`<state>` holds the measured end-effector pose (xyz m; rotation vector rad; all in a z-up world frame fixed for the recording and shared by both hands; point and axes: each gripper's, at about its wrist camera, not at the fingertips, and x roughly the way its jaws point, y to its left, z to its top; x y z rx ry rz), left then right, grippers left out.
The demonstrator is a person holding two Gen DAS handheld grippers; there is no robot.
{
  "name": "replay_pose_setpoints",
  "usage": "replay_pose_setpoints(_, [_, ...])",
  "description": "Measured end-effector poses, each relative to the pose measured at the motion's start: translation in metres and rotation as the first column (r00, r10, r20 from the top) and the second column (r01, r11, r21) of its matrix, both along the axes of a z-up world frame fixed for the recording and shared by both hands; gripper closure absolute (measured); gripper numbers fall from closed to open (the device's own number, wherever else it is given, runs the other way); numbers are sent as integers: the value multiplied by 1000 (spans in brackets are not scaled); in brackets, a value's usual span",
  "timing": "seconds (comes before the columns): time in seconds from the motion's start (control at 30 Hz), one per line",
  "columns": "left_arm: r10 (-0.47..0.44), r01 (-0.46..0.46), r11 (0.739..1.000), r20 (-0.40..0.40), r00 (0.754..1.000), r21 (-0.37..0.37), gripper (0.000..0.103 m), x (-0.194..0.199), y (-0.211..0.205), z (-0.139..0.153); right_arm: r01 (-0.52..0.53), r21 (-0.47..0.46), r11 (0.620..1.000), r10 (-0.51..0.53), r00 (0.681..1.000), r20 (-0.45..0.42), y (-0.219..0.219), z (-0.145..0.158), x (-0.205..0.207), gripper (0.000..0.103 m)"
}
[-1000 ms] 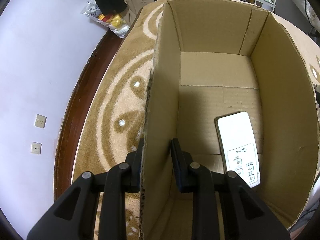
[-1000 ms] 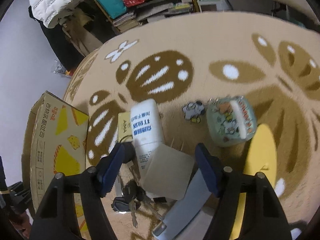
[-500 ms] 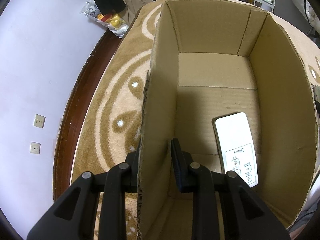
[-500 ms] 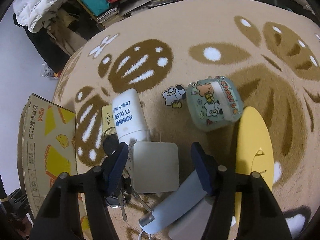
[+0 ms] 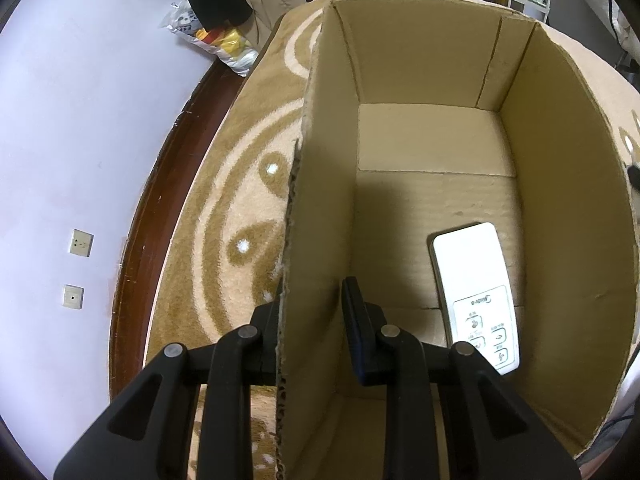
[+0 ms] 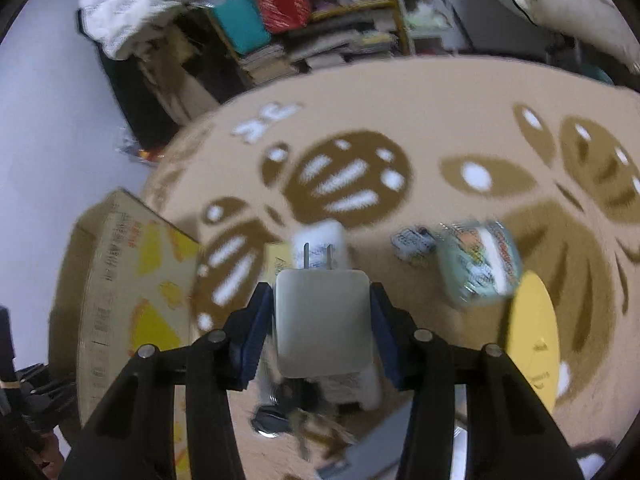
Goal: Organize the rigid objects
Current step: 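Carry the adapter over the box and release it with the right gripper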
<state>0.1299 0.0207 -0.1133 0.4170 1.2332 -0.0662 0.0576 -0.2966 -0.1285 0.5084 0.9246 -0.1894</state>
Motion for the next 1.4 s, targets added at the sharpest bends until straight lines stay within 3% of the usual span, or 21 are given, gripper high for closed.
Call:
replay_pose_setpoints(0.23, [6,-7,1000,-20,1000,-20,85,3,1,0,-105,-81,991,114,987,116,43,34,19,51])
replay_pose_setpoints(0.63, [11,-11,999,-22,1000,-33,86,3,5,-1,-205,-263,943,289,897,336,120,92,24,52])
replay_pose_setpoints(0.87, [15,-16,999,-21,1000,-31,85,2,5,-1,-260,-265,929,344,872,350,138,89,32,51])
replay_pose_setpoints(1.27, [27,-27,999,-18,999,-34,85,0,4,-1,-326,-260,909,393,879,270,154,63,42,51])
replay_pose_setpoints(1.4, [28,-28,999,-17,999,-27,84,0,3,-2,-312,-261,914,385,870,307,150,71,35,49])
